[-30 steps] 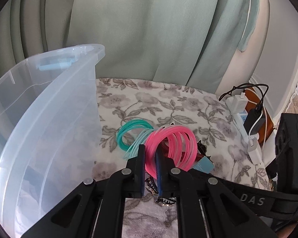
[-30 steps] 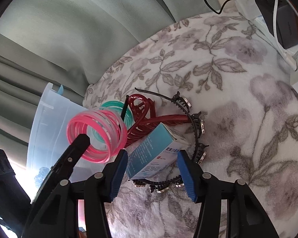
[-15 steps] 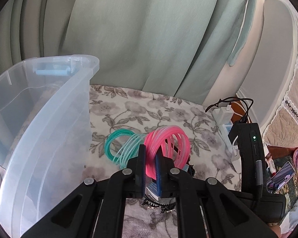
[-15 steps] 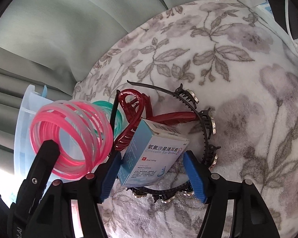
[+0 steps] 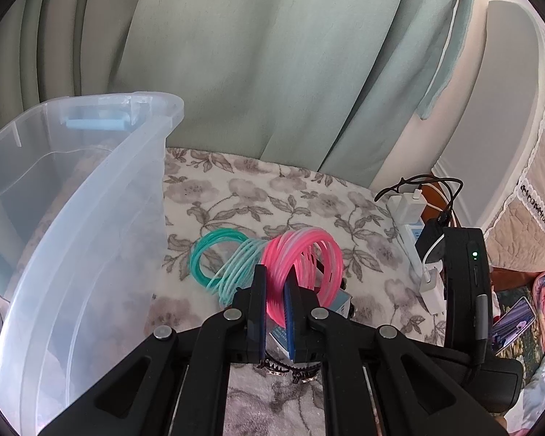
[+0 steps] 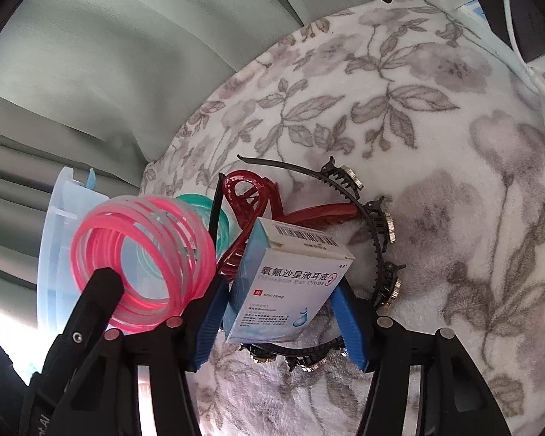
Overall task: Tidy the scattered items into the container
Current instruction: 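Close the left tool on the hair ties while the right tool grasps the ear-drops box, then lift and carry the hair ties and ear-drops box over the clear box with both tools, then open both tools to drop the hair ties and ear-drops box into the box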
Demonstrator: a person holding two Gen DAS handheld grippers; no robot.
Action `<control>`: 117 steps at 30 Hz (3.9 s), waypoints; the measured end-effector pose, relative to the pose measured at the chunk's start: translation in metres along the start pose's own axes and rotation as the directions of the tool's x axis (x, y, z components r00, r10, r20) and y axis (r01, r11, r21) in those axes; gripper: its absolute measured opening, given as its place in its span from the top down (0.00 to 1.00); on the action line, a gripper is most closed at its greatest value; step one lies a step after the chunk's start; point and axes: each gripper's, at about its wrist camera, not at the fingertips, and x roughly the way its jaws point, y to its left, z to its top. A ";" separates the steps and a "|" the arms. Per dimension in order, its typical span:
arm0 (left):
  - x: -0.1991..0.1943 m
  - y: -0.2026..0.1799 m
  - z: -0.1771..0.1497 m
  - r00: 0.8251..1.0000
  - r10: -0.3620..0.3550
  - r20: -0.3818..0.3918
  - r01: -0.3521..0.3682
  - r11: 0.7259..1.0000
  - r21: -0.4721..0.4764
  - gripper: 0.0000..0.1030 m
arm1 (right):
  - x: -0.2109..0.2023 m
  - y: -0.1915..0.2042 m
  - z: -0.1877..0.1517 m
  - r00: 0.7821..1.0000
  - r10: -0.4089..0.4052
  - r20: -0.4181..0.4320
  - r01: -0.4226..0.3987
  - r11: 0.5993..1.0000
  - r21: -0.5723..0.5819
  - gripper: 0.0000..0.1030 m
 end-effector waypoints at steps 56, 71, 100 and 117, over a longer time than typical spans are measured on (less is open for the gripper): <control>-0.250 0.006 -0.007 0.926 -0.025 0.377 0.047 0.998 -0.049 0.92 | -0.232 0.101 -0.119 0.927 0.197 0.318 -0.129 0.967 -0.221 0.41; -0.299 0.072 -0.012 0.878 0.053 0.475 0.039 0.982 -0.182 0.92 | -0.225 0.169 -0.146 0.932 0.221 0.286 -0.108 0.925 -0.364 0.41; -0.264 0.123 0.013 0.877 0.033 0.480 0.058 0.983 -0.174 0.92 | -0.120 0.229 -0.128 0.982 0.138 0.129 -0.059 0.873 -0.485 0.41; -0.190 0.134 0.007 0.937 0.036 0.348 0.043 0.975 -0.218 0.92 | -0.059 0.230 -0.100 0.994 0.098 0.053 -0.060 0.870 -0.489 0.41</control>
